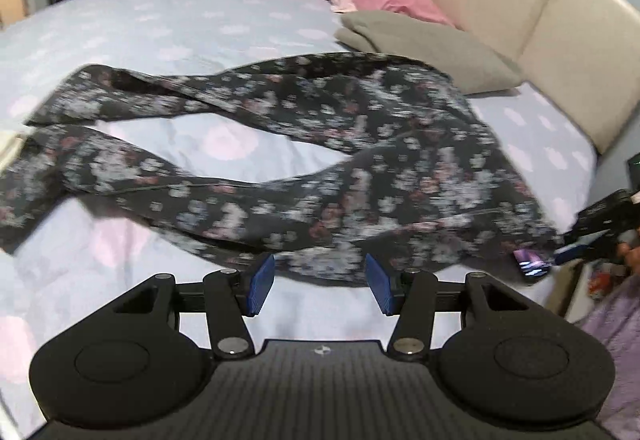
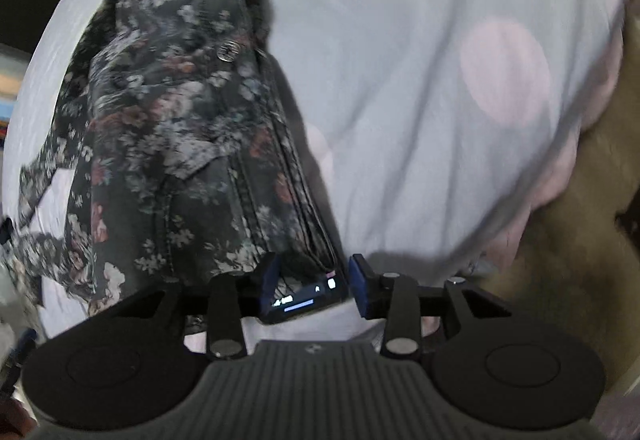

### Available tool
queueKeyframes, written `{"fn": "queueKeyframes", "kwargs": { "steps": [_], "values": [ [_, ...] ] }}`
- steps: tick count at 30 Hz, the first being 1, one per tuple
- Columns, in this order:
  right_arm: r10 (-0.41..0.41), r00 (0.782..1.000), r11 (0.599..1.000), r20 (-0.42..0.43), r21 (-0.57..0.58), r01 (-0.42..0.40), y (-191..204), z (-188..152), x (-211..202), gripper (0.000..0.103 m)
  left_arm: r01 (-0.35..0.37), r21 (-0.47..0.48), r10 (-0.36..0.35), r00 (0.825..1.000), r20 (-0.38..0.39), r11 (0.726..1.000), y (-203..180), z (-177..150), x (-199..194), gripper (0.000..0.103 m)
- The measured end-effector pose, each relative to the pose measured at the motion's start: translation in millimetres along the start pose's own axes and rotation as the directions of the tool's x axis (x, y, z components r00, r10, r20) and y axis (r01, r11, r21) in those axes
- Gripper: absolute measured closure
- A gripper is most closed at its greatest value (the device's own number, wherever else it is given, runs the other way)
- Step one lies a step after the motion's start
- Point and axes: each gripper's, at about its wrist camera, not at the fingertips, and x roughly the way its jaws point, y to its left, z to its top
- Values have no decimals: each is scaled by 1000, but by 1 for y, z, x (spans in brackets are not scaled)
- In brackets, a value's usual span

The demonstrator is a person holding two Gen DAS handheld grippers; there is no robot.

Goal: Fold clothes

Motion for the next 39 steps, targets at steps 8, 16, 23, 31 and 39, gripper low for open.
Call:
{"fn": "queueKeyframes", "kwargs": {
  "steps": [8,16,23,31,39],
  "values": [
    [43,999,999,-15,29,-43,3,-4,4,89,-74,-140,74,997,-9,987,38,-3,-3,53],
    [12,979,999,201,43,-21,-7,-2,-35,95,-90,-157,87,996,-29,983,44,-6,0,53],
    [-86,939,996,333,57,71,-19,5,-54,95,-88,-150,84,996,-33,985,40,-4,3,53],
    [-60,967,986,246,166,18,-37,12,-33,60,-101,-164,97,995,-33,981,43,-5,3,53],
    [35,971,979,237,186,-81,-34,15,-20,86,-135,-175,130,991,-43,975,50,-7,4,53]
  ]
}}
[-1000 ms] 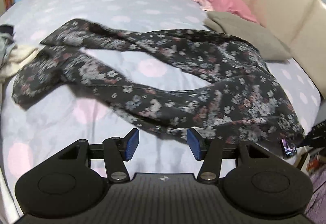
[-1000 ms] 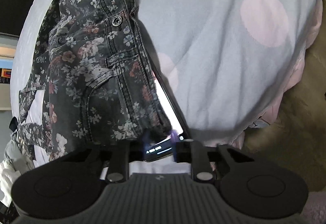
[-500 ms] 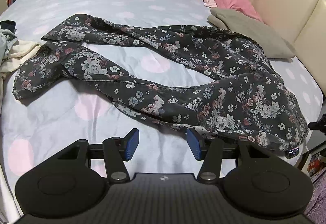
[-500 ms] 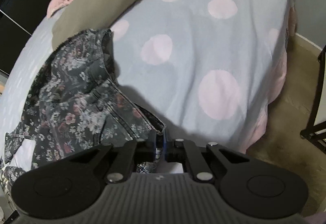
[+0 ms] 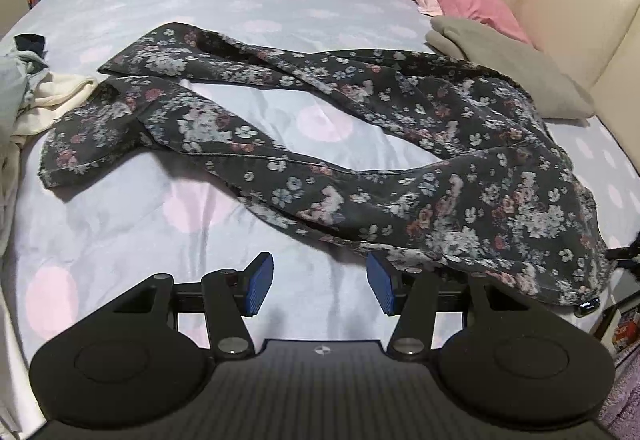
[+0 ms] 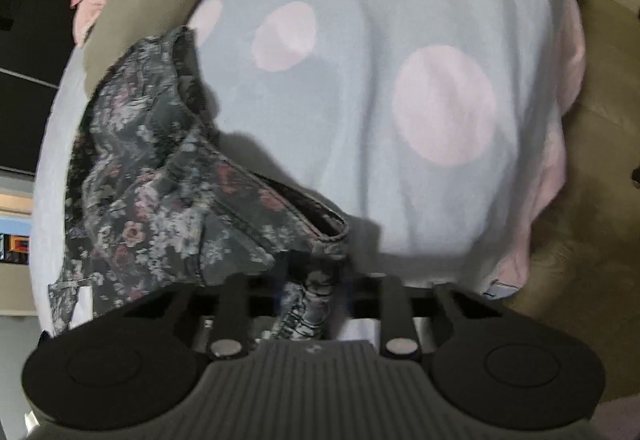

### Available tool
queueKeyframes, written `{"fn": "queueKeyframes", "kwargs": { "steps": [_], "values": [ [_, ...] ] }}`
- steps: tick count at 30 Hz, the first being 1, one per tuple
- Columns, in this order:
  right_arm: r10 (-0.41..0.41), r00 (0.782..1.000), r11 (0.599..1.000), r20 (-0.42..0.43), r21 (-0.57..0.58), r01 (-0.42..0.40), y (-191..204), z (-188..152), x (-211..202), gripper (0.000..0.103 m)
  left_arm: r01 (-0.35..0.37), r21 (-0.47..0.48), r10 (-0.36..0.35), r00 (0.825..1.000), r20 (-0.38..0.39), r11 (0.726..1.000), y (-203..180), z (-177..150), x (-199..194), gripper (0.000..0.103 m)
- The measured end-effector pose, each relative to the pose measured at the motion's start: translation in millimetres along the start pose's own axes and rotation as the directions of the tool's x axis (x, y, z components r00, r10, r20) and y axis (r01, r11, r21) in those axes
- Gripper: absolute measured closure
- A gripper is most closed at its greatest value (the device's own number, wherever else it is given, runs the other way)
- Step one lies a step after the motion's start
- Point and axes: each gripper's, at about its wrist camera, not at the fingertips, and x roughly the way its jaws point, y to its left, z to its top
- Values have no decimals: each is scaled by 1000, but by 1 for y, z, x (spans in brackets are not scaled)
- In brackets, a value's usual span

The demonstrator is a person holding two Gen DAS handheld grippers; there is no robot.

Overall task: Fold clothes
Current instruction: 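Grasp a floral jeans leg with the left gripper and lift it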

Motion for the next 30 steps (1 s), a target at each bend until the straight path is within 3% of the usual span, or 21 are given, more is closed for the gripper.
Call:
{"fn": "queueKeyframes", "kwargs": {
  "steps": [1,4,7,12,18,22,26,28,30],
  "values": [
    [-3,1000,1000,25,-24,3,5,1,-5,92,-5,-5,5,1000,-1,1000,2,0,0,53],
    [-13,992,998,122,-62,21,15,6,-22,94,-19,-22,19,1000,-7,1000,8,1,1,53],
    [-19,969,995,245,-94,43,26,20,-44,95,-32,-29,32,999,-13,999,14,2,3,53],
    [-47,898,987,437,-119,109,39,56,-78,95,-66,-24,66,998,-22,998,23,2,4,53],
    [-171,815,971,553,-46,235,36,89,-76,95,-145,8,145,989,-40,989,38,-1,8,53],
    [-222,831,971,510,39,236,21,107,-64,95,-195,46,197,979,-55,980,51,-1,18,53],
    [-245,842,968,481,66,244,19,111,-49,95,-271,182,278,961,-13,945,51,3,36,50],
    [-247,844,967,477,63,247,19,111,-46,95,-327,279,335,942,20,903,50,1,47,47],
    [-245,847,968,472,64,244,17,111,-45,95,-380,379,394,918,44,844,49,-3,58,47]
  ]
}}
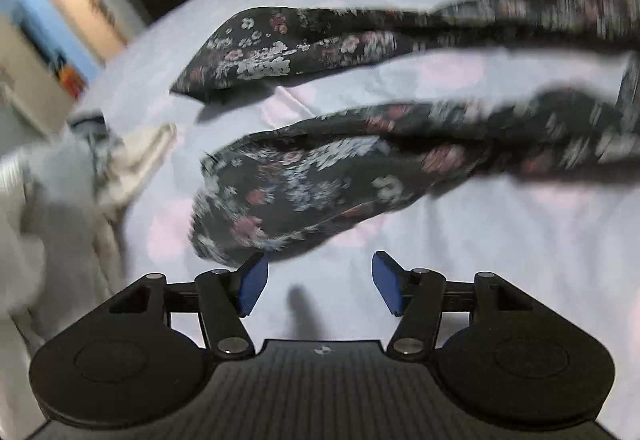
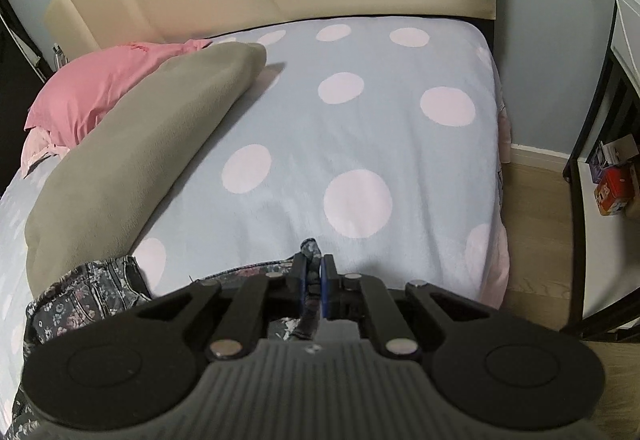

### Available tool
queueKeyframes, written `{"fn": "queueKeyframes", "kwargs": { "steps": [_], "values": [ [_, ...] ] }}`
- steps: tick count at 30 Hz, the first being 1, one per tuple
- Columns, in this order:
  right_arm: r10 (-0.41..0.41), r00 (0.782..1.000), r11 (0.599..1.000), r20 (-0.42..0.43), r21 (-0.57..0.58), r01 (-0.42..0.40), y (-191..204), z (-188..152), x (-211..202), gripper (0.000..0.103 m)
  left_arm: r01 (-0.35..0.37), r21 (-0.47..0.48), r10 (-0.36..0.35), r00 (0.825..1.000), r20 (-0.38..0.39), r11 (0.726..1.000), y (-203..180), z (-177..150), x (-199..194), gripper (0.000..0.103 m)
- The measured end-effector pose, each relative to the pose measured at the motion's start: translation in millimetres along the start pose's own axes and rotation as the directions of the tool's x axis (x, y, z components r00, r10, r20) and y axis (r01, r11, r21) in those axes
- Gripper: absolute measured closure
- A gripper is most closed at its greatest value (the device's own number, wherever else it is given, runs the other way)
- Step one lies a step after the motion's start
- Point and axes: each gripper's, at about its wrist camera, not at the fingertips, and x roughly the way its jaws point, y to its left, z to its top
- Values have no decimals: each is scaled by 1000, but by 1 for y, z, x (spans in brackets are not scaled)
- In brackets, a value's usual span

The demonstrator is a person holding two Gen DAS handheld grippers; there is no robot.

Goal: Fold clothes

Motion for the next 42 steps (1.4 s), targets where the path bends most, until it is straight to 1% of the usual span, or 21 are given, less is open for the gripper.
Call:
{"fn": "queueKeyframes", "kwargs": {
  "steps": [2,4,6,8,9,10,11,13,15,16,18,21,26,32,34,35,36,37,39,41,42],
  "values": [
    [3,1000,1000,-10,8,-3,-4,-2,1,95,-50,104,50,999,6,993,-9,-3,7,47],
    [5,1000,1000,-21,20,-4,-7,-2,4,95,-92,201,89,996,24,975,-18,-7,16,43],
    [5,1000,999,-30,34,-4,-8,-3,5,95,-139,250,126,990,66,958,-24,-9,24,41],
    [1,999,999,-32,36,0,-7,-3,5,95,-162,253,141,985,98,954,-26,-8,29,41],
    [-1,1000,999,-31,32,2,-7,-4,5,95,-166,241,144,984,105,956,-26,-7,31,46],
    [-5,1000,1000,-30,26,5,-5,-4,6,95,-165,237,143,984,108,957,-26,-6,32,56],
    [-9,1000,1000,-28,18,10,-4,-4,6,95,-165,233,142,984,111,958,-27,-5,33,60],
    [-15,1000,1000,-25,7,15,-3,-5,7,95,-170,244,146,983,112,955,-29,-3,34,87],
    [-15,1000,1000,-27,12,15,-3,-4,8,95,-187,260,164,981,106,947,-29,-1,31,96],
    [-13,1000,1000,-27,16,13,-3,-3,7,95,-188,242,165,980,111,952,-25,1,25,99],
    [-8,1000,1000,-23,23,8,-3,-1,6,95,-208,215,183,975,127,954,-18,6,12,100],
    [3,1000,1000,-6,16,-3,0,1,2,95,-233,176,206,965,160,956,-3,15,-16,100],
    [15,1000,999,7,45,-15,-2,4,-4,95,-253,131,229,958,174,958,25,19,-64,100],
    [17,1000,996,0,82,-17,-10,6,-15,95,-209,130,192,973,129,969,36,-8,-119,100],
    [8,1000,995,-23,104,-6,-16,5,-18,95,-189,138,177,980,94,972,34,-22,-132,100],
    [5,999,993,-38,117,0,-21,4,-18,95,-180,158,172,983,64,971,31,-30,-135,100],
    [-12,999,992,-49,129,18,-26,3,-17,95,-170,180,167,985,33,969,28,-38,-137,101],
    [-36,998,989,-56,138,44,-31,3,-17,103,-160,202,163,987,2,966,25,-45,-139,101],
    [-172,985,981,4,93,171,-37,6,-20,103,-105,228,120,991,-55,968,22,-60,-139,101],
    [-197,980,976,8,97,196,-48,9,-21,103,-59,267,89,990,-105,962,17,-73,-139,101],
    [-201,980,974,1,106,199,-54,11,-21,103,-54,309,96,988,-122,949,10,-78,-137,101]
  ]
}}
